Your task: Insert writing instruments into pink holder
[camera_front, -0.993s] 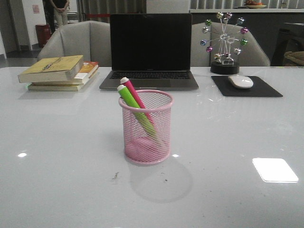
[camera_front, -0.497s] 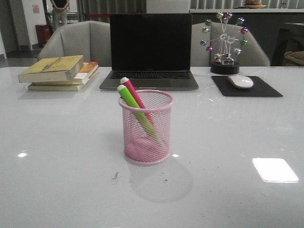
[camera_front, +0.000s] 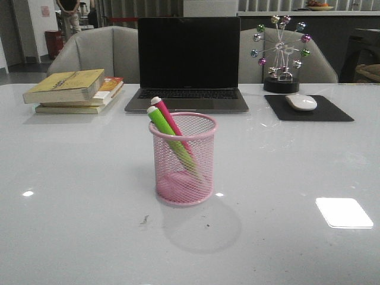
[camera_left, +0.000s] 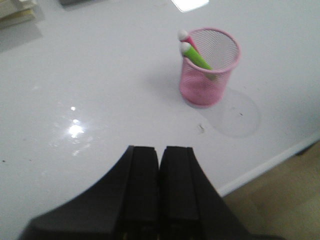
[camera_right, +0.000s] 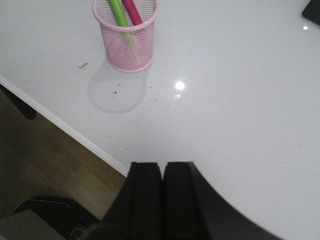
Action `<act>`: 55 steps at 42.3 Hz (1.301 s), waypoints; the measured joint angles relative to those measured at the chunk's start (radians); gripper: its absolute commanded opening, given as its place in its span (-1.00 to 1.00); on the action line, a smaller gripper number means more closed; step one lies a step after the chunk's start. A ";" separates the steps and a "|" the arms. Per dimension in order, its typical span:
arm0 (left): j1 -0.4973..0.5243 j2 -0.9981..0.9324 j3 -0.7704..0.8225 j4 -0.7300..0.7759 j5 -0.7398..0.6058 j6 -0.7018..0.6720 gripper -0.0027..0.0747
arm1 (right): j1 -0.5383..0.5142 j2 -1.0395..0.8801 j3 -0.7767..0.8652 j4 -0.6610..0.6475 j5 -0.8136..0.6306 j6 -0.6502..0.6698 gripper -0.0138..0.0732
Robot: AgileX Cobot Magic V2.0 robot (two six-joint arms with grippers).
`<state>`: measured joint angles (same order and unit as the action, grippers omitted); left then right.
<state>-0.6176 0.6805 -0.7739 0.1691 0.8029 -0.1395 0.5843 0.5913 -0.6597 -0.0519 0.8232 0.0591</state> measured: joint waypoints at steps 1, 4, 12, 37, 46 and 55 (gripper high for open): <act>0.036 -0.014 0.015 -0.022 -0.029 0.034 -0.67 | 0.000 0.000 0.000 0.000 0.000 0.000 -0.62; 0.124 -0.074 0.078 -0.116 -0.119 0.167 -0.67 | 0.000 0.000 0.000 0.000 0.000 0.000 -0.62; 0.332 -0.276 0.285 -0.246 -0.296 0.301 -0.67 | 0.000 0.000 0.000 0.000 0.000 0.000 -0.62; 0.528 -0.685 0.755 -0.272 -0.637 0.311 -0.67 | 0.000 0.000 0.000 0.000 0.000 0.000 -0.56; 0.528 -0.685 0.783 -0.289 -0.710 0.287 -0.67 | 0.000 0.000 0.000 0.000 0.000 0.000 -0.56; 0.530 -0.685 0.783 -0.236 -0.715 0.218 -0.67 | 0.000 0.000 0.000 0.000 0.000 0.000 -0.56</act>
<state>-0.0875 -0.0043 0.0091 -0.0669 0.0879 0.0790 0.5843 0.5913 -0.6597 -0.0514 0.8232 0.0591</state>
